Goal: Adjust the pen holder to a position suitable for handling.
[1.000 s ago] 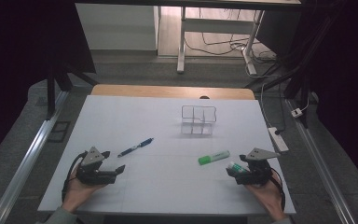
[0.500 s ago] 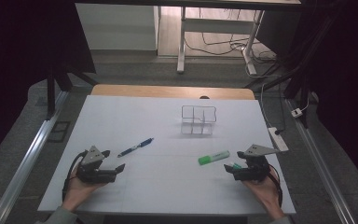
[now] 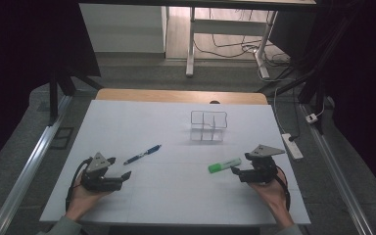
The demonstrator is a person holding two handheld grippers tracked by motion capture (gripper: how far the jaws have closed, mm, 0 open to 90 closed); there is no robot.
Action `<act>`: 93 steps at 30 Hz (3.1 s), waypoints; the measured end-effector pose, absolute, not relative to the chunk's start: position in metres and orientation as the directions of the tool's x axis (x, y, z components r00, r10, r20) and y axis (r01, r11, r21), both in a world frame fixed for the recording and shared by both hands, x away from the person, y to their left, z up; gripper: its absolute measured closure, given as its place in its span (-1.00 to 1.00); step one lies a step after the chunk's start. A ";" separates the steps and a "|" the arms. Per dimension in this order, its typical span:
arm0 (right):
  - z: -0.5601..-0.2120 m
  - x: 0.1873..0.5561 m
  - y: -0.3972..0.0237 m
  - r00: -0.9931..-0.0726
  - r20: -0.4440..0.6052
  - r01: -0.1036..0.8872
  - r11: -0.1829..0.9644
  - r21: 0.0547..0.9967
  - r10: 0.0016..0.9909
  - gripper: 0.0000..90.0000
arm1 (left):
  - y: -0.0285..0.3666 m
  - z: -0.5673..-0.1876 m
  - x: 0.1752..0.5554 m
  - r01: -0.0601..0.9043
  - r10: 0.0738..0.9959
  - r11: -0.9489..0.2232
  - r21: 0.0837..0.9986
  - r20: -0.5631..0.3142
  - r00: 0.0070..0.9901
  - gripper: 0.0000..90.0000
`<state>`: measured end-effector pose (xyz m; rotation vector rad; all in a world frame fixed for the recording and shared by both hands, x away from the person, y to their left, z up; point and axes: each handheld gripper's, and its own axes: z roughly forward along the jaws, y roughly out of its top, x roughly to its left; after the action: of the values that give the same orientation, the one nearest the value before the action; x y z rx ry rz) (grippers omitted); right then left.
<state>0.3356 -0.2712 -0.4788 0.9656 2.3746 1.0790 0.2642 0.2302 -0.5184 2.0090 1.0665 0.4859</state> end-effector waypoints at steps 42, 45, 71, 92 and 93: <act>-0.470 0.403 -0.245 -0.604 -0.065 0.494 0.437 0.752 0.794 -0.17 | 0.229 -0.522 0.264 0.521 0.819 -0.354 0.777 -0.012 0.574 -0.58; -0.471 0.408 -0.244 -0.591 -0.065 0.503 0.431 0.749 0.804 -0.10 | 0.229 -0.522 0.264 0.521 0.817 -0.358 0.775 -0.010 0.576 -0.58; -0.479 0.444 -0.240 -0.540 -0.069 0.552 0.415 0.723 0.839 0.99 | 0.229 -0.524 0.264 0.524 0.820 -0.366 0.769 0.001 0.572 -0.58; -0.482 0.465 -0.237 -0.503 -0.010 0.589 0.352 0.728 0.864 0.99 | 0.230 -0.525 0.264 0.525 0.822 -0.363 0.770 -0.001 0.570 -0.58; -0.482 0.466 -0.237 -0.503 -0.006 0.588 0.348 0.730 0.864 0.99 | 0.230 -0.525 0.264 0.525 0.822 -0.363 0.770 -0.001 0.570 -0.58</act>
<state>0.4655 -0.2369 -0.4818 1.2748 2.2237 0.9595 0.2641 0.2304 -0.5252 2.0500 1.0742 0.5029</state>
